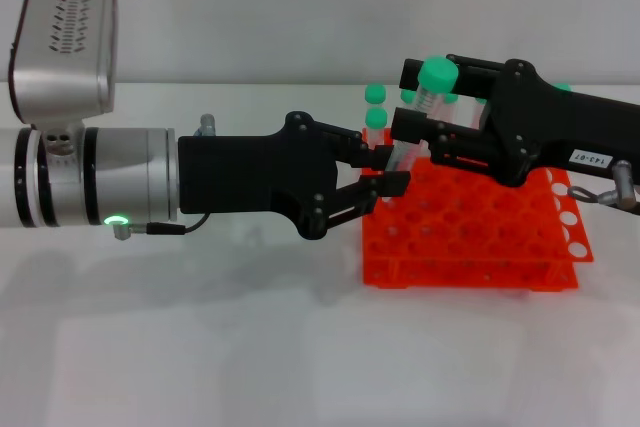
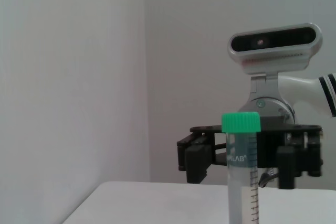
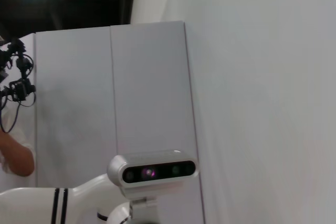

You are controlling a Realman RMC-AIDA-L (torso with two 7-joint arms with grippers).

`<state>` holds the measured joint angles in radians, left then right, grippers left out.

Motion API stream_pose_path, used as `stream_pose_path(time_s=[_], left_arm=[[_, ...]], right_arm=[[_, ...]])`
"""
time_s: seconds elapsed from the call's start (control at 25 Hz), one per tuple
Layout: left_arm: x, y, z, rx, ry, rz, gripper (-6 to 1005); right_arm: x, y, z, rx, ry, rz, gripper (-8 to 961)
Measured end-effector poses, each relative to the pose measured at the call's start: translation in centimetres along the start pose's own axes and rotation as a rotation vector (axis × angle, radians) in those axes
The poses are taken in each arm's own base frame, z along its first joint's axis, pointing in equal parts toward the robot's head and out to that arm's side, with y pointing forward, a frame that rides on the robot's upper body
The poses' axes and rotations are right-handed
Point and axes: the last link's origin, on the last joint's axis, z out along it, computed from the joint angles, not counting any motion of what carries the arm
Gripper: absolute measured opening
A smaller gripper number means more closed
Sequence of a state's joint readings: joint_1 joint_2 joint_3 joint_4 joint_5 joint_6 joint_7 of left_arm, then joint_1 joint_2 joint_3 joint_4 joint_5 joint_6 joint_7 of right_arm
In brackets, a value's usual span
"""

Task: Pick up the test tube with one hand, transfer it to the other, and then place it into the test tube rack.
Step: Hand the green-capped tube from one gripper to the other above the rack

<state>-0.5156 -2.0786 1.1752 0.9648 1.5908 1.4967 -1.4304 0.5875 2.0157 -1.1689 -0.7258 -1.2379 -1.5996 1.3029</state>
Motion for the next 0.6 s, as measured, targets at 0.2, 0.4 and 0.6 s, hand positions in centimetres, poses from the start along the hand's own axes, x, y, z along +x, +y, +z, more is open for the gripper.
stream_pose_path(time_s=[0.2, 0.4, 0.6], left_arm=[[0.02, -0.01, 0.01, 0.000, 0.001, -0.005, 228], [0.15, -0.04, 0.11, -0.003, 0.002, -0.005, 230], [0.17, -0.04, 0.12, -0.003, 0.004, -0.005, 231]], right_arm=[[0.09, -0.07, -0.06, 0.008, 0.002, 0.000, 443], [0.14, -0.11, -0.19, 0.010, 0.008, 0.000, 383], [0.30, -0.04, -0.44, 0.017, 0.009, 0.004, 333]])
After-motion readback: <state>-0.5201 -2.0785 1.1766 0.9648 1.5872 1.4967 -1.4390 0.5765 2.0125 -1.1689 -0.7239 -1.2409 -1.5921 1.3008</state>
